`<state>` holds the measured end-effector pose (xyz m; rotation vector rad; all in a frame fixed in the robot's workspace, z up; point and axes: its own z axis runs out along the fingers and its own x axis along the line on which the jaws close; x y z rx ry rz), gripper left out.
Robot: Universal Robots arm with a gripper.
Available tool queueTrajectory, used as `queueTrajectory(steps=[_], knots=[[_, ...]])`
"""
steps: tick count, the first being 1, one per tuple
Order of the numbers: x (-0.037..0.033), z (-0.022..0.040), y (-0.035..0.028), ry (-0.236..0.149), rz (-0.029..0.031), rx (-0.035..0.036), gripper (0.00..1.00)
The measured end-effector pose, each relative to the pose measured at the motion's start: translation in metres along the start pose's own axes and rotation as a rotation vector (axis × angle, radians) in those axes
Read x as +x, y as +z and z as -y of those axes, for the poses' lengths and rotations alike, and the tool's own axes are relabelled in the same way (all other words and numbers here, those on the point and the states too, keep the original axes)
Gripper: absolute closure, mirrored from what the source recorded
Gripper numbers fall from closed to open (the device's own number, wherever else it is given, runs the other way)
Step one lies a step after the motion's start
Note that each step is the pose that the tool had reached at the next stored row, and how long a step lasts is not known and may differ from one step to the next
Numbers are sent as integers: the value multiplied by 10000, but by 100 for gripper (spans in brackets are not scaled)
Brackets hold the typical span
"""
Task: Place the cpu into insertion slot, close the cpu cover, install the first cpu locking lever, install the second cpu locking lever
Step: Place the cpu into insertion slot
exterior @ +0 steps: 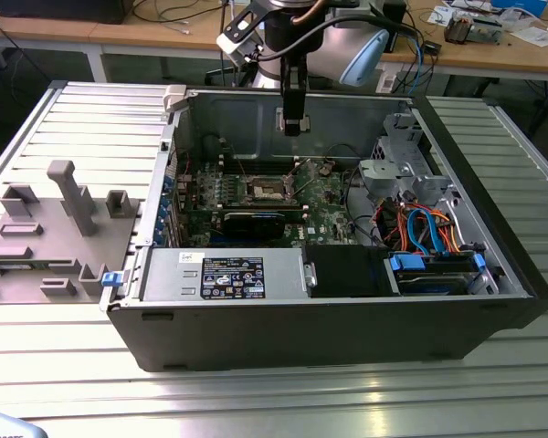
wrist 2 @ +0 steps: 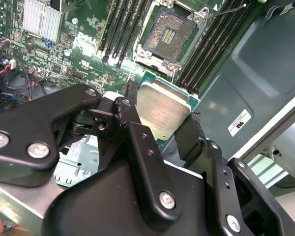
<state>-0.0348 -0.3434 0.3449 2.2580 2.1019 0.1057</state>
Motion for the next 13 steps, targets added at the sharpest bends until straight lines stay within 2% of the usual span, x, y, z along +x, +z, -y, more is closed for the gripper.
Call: queueTrajectory(steps=[13], knots=[[-31, 58, -4, 0, 1, 0, 45]])
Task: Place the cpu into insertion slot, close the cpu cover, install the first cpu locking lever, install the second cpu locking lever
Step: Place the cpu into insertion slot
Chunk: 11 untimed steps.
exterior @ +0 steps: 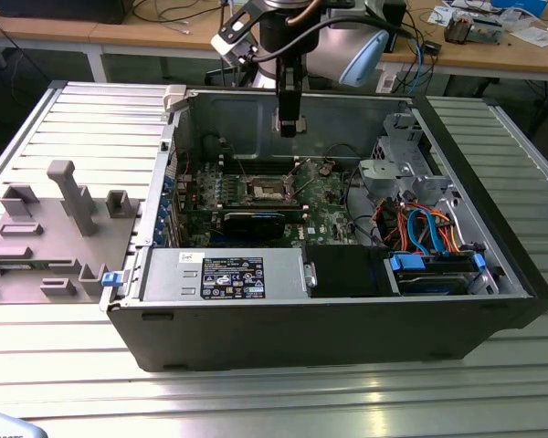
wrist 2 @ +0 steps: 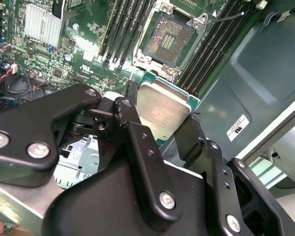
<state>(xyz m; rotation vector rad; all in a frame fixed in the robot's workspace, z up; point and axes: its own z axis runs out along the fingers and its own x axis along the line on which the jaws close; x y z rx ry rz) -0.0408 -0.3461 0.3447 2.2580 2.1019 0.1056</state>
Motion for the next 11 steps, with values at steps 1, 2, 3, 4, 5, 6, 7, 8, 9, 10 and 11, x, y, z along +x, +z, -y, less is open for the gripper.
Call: queueTrajectory(steps=[1, 2, 3, 4, 5, 6, 7, 8, 9, 10, 11], knots=[[-1, 4, 1, 1, 0, -1, 45], [-2, 6, 1, 0, -2, 0, 45], [-3, 10, 1, 0, -2, 0, 45], [-4, 13, 1, 0, -2, 0, 45], [-4, 15, 1, 0, -2, 0, 45], [-5, 17, 1, 0, -2, 0, 45], [-5, 18, 1, 0, -2, 0, 45], [-6, 21, 1, 0, -2, 0, 45], [-7, 22, 1, -1, -3, 0, 45], [-8, 24, 1, 0, -3, 0, 45], [-9, 25, 1, 1, -3, 0, 45]])
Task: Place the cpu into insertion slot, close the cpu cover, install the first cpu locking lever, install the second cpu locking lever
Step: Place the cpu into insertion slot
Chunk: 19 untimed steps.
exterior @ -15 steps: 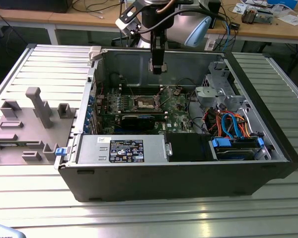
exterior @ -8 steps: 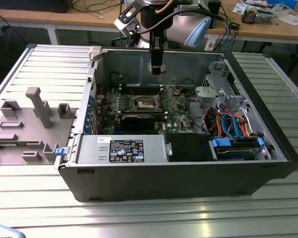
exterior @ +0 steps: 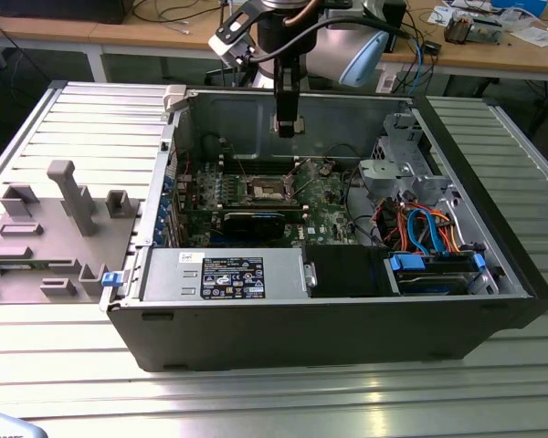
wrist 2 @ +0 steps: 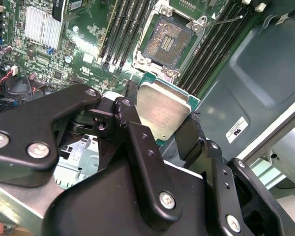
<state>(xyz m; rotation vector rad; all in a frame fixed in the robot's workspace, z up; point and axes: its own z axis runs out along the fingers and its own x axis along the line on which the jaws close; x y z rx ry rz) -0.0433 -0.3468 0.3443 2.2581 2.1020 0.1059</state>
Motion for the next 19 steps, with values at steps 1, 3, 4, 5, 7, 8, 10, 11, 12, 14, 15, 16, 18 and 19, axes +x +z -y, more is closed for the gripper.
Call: queueTrajectory(steps=[1, 3, 4, 5, 7, 8, 10, 11, 12, 14, 15, 16, 18, 19], knots=[[-1, 2, 0, 0, -1, 0, 45], [-3, 4, 0, 0, 0, 0, 45], [-4, 6, 0, 0, 0, 0, 45], [-4, 8, 0, 1, 1, 0, 45], [-9, 30, 11, 1, -14, 2, 45], [-9, 31, 11, 1, -14, 1, 45], [-10, 34, 14, 2, -15, 1, 45], [-11, 36, 17, 1, -19, 2, 45], [-12, 38, 20, 2, -21, 2, 45], [-12, 41, 24, 2, -25, 2, 45], [-14, 56, 43, 2, -27, 2, 45], [-14, 62, 70, 3, -30, 2, 45], [-14, 63, 72, 2, -30, 2, 45], [-14, 63, 74, 3, -30, 3, 45]])
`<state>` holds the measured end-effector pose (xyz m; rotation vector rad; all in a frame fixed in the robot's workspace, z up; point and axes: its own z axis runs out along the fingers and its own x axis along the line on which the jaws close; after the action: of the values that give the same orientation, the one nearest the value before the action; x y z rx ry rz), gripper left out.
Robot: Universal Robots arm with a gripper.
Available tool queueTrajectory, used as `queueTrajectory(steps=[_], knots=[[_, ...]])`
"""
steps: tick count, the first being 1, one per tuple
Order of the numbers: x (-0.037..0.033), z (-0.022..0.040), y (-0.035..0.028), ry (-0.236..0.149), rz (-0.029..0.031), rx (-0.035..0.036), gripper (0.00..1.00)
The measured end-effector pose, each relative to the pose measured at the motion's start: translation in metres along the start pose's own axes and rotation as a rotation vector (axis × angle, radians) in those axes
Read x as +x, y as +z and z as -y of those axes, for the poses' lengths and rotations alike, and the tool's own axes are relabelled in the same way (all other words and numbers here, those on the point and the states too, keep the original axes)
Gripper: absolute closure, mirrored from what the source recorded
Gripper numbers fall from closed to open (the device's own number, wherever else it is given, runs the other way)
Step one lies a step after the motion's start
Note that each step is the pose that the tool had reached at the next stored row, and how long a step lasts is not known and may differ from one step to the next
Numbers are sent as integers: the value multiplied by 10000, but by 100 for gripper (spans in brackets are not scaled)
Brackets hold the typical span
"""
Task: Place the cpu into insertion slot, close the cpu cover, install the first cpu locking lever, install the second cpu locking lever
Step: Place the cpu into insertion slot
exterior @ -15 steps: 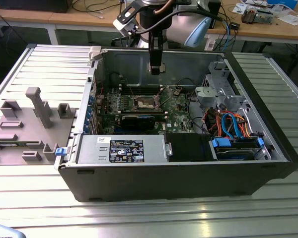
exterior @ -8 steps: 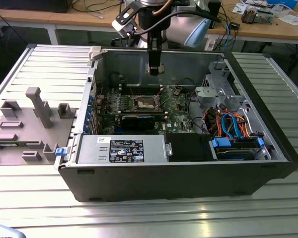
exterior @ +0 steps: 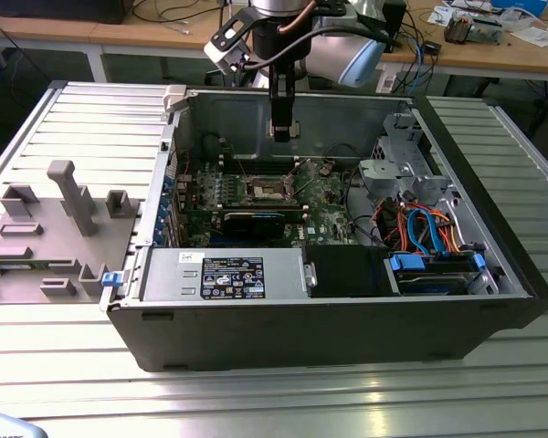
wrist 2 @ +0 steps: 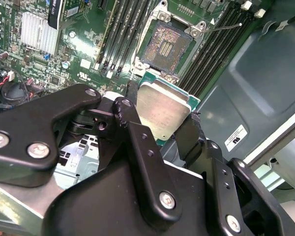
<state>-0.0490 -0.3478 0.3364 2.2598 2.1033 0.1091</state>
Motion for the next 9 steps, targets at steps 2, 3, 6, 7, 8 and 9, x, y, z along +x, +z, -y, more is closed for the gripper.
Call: queueTrajectory(steps=[2, 3, 6, 7, 8, 9], knots=[[0, 0, 3, 0, 0, 0, 45], [0, 0, 4, 0, 0, 0, 45], [-10, 8, 101, 0, -1, 0, 45], [-10, 8, 101, 1, 0, 0, 45], [-10, 8, 101, 1, 0, 0, 45], [-10, 8, 104, 0, -1, 0, 45]])
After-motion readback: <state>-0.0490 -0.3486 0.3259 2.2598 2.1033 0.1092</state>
